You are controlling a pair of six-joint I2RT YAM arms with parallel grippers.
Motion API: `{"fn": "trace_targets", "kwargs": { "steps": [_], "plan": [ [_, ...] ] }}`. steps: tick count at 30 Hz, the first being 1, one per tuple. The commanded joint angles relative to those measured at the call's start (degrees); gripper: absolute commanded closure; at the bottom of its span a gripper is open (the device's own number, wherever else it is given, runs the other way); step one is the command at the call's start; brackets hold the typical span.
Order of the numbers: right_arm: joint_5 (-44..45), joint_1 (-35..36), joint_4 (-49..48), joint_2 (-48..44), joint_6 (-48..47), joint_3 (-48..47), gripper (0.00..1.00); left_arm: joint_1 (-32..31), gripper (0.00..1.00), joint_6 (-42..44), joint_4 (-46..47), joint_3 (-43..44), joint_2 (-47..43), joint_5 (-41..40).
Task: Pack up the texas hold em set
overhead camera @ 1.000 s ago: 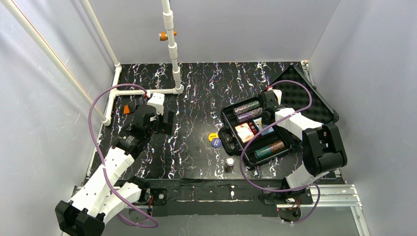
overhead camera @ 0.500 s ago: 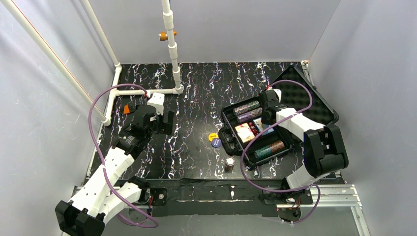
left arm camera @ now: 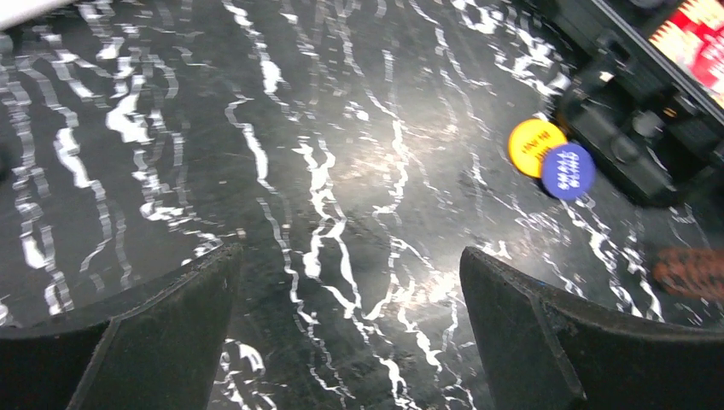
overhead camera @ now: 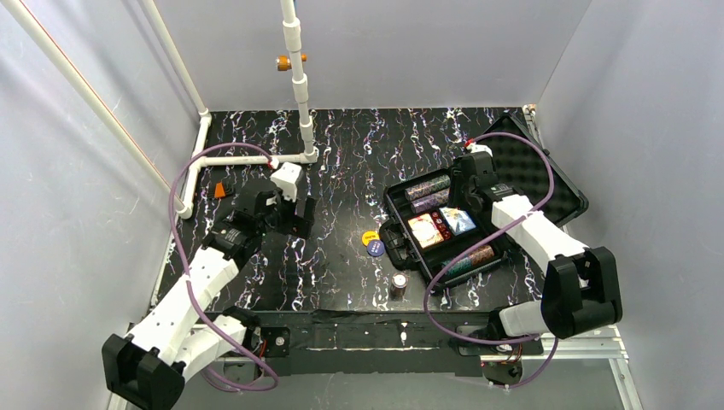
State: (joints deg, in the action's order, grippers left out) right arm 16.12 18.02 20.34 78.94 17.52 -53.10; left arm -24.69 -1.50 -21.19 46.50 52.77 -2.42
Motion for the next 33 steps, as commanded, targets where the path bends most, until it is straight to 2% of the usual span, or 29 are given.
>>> {"fn": "trace_targets", "kwargs": {
  "steps": [1,6,17,20,26,33],
  "plan": [
    [-3.8,-0.1,0.3,-3.1,-1.1,-1.6,0.44,0.1,0.02,1.3,1.5,-0.2,1.6,13.4],
    [-9.9,-0.2,-0.7,-5.3,-1.0,-0.6,0.32,-1.9,0.02,3.6,2.8,-0.9,2.8,17.9],
    [-22.1,1.0,1.2,-5.4,1.1,-1.5,0.18,-9.9,0.02,6.5,2.7,-1.8,5.0,14.5],
    [-22.1,3.6,1.9,-5.7,2.0,-1.6,0.16,-11.2,0.02,6.9,2.7,-1.7,5.6,14.5],
    [-20.0,10.0,5.7,-5.0,1.7,-3.3,0.05,-12.3,0.02,7.2,1.6,-1.1,5.4,13.3],
    [-18.5,19.1,9.0,-4.8,2.8,-3.8,0.02,-12.4,0.02,7.5,0.9,-1.1,4.4,13.1]
  ]
}}
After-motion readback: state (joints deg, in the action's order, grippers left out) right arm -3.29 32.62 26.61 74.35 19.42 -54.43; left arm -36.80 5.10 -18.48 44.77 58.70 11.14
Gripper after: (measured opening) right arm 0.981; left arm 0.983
